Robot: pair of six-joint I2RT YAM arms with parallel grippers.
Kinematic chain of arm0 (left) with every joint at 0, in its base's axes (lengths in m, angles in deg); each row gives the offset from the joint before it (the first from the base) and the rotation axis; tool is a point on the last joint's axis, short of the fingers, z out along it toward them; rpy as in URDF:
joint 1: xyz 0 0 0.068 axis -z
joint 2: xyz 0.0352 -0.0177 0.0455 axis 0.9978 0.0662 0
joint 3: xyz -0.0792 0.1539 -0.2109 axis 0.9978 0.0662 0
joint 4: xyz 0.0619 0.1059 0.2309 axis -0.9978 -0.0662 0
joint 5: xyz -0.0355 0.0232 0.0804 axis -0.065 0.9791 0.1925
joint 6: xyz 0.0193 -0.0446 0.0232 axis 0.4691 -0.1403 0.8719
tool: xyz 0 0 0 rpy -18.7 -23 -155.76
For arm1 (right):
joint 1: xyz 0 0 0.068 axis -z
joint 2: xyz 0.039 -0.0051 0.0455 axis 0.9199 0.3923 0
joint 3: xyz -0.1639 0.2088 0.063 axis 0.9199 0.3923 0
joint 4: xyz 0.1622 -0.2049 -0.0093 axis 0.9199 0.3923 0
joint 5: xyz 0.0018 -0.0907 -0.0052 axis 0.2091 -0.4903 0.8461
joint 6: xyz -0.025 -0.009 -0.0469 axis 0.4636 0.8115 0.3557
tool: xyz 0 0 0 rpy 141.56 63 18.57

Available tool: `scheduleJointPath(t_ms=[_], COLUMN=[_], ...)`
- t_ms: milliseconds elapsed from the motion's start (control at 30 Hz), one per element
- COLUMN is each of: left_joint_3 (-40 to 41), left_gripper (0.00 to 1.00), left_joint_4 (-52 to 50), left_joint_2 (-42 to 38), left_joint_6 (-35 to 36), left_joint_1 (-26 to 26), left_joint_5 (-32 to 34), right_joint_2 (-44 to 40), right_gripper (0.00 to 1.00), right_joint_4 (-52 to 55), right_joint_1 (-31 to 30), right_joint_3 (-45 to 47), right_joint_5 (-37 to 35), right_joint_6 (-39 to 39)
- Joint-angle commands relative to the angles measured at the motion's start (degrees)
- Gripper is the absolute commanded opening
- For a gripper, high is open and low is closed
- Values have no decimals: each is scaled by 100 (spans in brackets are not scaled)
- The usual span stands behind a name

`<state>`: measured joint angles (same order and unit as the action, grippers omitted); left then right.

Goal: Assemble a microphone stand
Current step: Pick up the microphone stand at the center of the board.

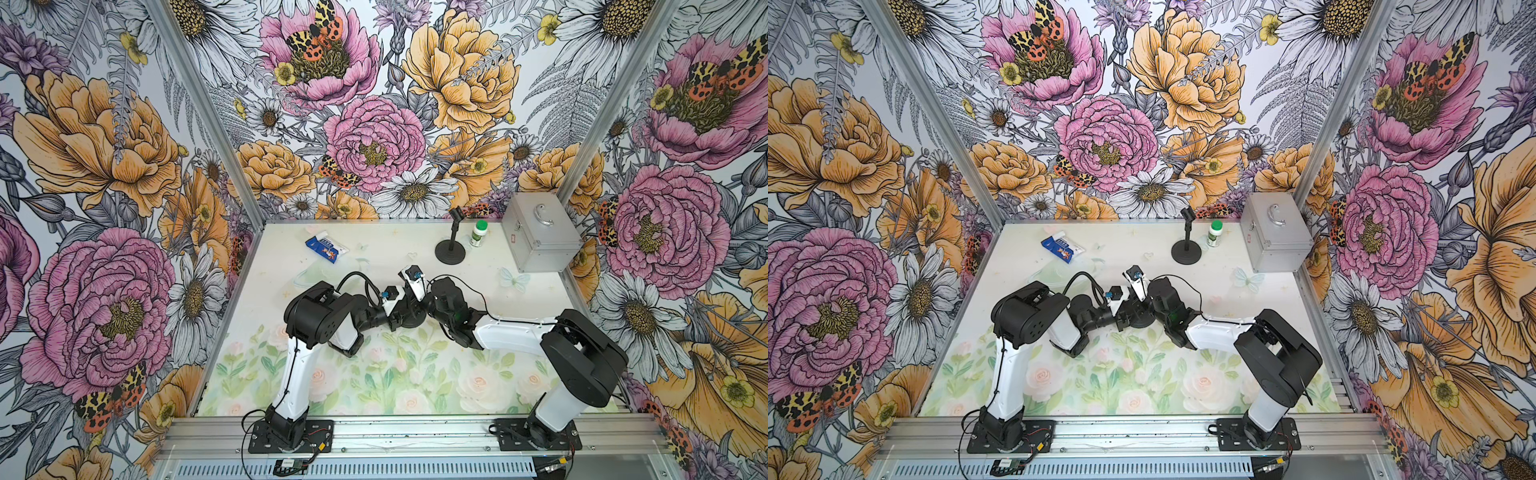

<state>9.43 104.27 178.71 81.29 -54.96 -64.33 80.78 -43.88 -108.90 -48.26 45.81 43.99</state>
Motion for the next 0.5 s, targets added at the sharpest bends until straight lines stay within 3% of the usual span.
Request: scheduleJointPath(t_ms=[0, 467], left_joint_3=[207, 725], left_gripper=[48, 55], left_joint_4=[-231, -226], left_joint_2=[-35, -556], left_joint_6=[413, 345], left_joint_1=[346, 334], left_joint_5=[-418, 150], right_joint_2=[104, 737], right_gripper=[0, 0], right_joint_4=[-101, 125], right_joint_1=[296, 1250], right_joint_3=[-494, -2043], right_joint_5=[55, 625], right_joint_6=[320, 704])
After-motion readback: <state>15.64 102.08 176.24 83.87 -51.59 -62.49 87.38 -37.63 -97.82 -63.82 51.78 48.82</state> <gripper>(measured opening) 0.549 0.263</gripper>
